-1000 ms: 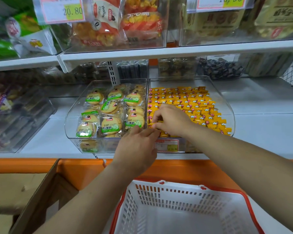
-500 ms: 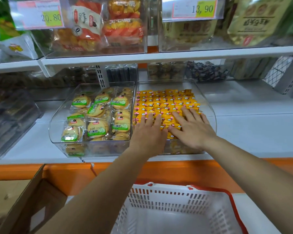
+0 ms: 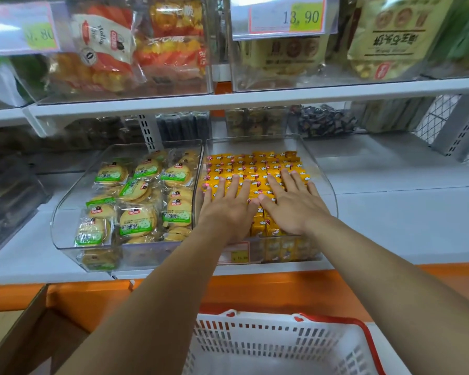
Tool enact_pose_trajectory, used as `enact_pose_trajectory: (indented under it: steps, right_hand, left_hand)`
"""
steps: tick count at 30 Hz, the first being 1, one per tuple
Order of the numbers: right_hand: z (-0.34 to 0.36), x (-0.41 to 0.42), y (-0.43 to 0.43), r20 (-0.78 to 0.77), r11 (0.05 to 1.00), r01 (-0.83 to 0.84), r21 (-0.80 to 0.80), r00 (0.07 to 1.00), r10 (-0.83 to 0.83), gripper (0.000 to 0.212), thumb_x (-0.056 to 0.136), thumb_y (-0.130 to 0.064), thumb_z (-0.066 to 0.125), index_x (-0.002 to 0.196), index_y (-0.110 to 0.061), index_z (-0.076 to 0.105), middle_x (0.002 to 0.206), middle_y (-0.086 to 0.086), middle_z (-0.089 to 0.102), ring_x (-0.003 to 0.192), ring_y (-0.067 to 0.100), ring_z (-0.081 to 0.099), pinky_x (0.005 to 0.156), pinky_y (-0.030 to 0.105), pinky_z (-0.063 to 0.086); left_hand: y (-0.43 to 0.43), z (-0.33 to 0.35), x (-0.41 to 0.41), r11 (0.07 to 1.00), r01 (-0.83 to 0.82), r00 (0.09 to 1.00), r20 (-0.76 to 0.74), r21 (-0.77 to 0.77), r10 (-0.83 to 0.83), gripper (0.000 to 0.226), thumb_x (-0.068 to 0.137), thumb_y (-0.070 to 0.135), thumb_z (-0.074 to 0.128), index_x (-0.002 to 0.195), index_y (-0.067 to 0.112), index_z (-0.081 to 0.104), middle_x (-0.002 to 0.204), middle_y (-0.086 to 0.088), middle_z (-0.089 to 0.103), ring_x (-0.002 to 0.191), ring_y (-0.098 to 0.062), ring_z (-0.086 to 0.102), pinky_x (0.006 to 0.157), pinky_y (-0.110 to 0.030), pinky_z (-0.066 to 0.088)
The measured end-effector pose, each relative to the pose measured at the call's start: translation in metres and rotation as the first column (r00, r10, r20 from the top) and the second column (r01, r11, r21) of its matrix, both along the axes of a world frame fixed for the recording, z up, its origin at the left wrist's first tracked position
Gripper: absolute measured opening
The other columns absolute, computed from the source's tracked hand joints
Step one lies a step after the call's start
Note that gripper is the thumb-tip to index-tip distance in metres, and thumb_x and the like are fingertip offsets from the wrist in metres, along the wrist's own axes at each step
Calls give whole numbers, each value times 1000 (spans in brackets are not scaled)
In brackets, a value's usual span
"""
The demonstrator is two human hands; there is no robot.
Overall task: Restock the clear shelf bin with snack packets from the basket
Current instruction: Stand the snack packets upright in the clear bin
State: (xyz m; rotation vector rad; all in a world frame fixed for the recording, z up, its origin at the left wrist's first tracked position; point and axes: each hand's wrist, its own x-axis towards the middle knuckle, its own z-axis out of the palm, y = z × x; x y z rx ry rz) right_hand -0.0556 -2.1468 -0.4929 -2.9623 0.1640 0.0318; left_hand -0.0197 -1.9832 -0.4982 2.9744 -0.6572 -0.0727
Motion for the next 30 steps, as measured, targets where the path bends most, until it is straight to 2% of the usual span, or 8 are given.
enact_pose_trajectory:
  steps: [6, 9, 13, 18, 23, 26, 28, 30]
  right_hand:
    - [2, 8, 1, -59, 1000, 5, -23, 998, -7, 65, 99, -62, 8, 158, -34, 1, 166, -1, -10, 153, 20, -10, 123, 46, -3]
    - [5, 8, -1, -44, 1000, -5, -27, 999, 4, 68, 98, -63, 12, 158, -32, 5, 167, 1, -6, 153, 21, -8, 123, 47, -2]
    - [8, 23, -6, 85, 999, 34, 10, 996, -35, 69, 99, -61, 16, 158, -29, 5, 167, 2, -6, 153, 23, -9, 124, 46, -1]
    - [5, 53, -9, 20, 999, 38, -22, 999, -37, 64, 100, -55, 14, 158, -31, 3, 167, 2, -5, 153, 23, -6, 123, 46, -3]
    - [-1, 56, -10, -19, 997, 28, -66, 999, -29, 63, 99, -53, 13, 158, -31, 8, 167, 3, -1, 153, 25, 1, 124, 47, 6]
    - [6, 59, -12, 32, 999, 38, 1, 999, -38, 63, 99, -56, 18, 157, -32, 17, 167, 4, 6, 153, 27, 5, 124, 47, 9]
    - [10, 68, -14, 91, 997, 59, 46, 994, -63, 63, 99, -57, 21, 157, -33, 19, 167, 5, 6, 153, 29, 4, 123, 47, 8]
    - [13, 82, -16, 82, 998, 66, 21, 994, -68, 63, 99, -58, 21, 157, -33, 13, 167, 5, -1, 153, 31, -2, 124, 47, 4]
  left_hand:
    - [-4, 5, 3, 1000, -18, 998, -52, 11, 19, 58, 107, 51, 13, 162, 35, 3, 172, 6, 0, 158, -24, -3, 124, -52, -4]
    - [-2, 8, 5, 1000, -9, 997, -71, 11, 10, 60, 107, 54, 13, 163, 34, 3, 172, 5, -3, 158, -26, -5, 124, -53, -5]
    - [-5, 11, 20, 999, -35, 999, 6, -34, 35, 63, 106, 57, 12, 163, 33, 0, 172, 1, -6, 158, -28, -11, 125, -52, -5]
    - [-18, 10, 48, 998, -58, 998, -15, 4, 58, 63, 104, 60, 9, 162, 36, -1, 171, 2, -10, 157, -31, -11, 123, -53, -10]
    - [-18, 12, 58, 998, -11, 997, -72, 67, 16, 61, 105, 56, 14, 162, 36, 5, 172, 0, 0, 158, -32, 4, 125, -53, 5]
    - [-16, 16, 58, 992, -57, 996, 57, -110, 63, 56, 105, 51, 26, 158, 32, 31, 167, -2, 29, 152, -32, 26, 121, -51, 24]
    - [-20, 14, 62, 987, -80, 986, 132, -143, 99, 58, 104, 53, 28, 158, 33, 29, 168, -3, 26, 154, -34, 21, 123, -55, 16]
    - [-28, 16, 74, 987, -107, 990, 76, -117, 117, 63, 103, 59, 23, 162, 37, 13, 172, -1, 9, 157, -36, 6, 123, -59, -1]
